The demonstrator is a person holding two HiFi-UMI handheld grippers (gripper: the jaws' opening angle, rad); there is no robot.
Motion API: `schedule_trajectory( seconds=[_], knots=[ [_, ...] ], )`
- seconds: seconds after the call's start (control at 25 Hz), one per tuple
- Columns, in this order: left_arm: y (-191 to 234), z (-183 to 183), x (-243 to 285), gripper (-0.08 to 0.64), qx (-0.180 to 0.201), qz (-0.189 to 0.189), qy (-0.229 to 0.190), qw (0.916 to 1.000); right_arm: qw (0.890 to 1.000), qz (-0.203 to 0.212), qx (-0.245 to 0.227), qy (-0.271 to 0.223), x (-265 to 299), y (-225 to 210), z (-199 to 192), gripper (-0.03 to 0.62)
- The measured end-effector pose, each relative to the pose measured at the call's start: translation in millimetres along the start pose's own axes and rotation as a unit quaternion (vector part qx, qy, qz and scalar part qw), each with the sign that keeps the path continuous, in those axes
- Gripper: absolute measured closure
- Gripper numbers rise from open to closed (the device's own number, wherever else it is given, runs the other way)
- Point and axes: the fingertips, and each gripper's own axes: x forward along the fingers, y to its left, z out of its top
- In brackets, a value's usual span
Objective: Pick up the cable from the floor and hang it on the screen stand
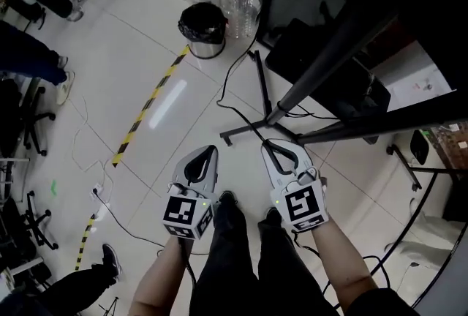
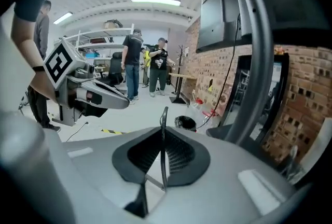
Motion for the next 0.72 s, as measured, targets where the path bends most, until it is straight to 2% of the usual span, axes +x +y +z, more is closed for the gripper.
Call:
schedule_trajectory(
  seconds=[0.16,0.36,0.56,0.72],
  knots=[
    [-24,59,-17,0.554,0.022,-0.01,-0.022,0.9995,1.0,-0.009,-0.027,-0.01,-40,-8,66,0.568],
    [-50,125,-37,0.554,0.032,-0.037,-0.052,0.9974,0.997,-0.029,-0.011,-0.064,-78,-25,141,0.568],
    [-69,197,-39,0.554,0.075,-0.072,-0.092,0.9904,0.992,-0.063,-0.017,-0.11,-103,-56,211,0.568],
    [-82,243,-31,0.554,0.09,-0.092,-0.097,0.9868,0.986,-0.09,-0.037,-0.137,-132,-78,263,0.568]
  ],
)
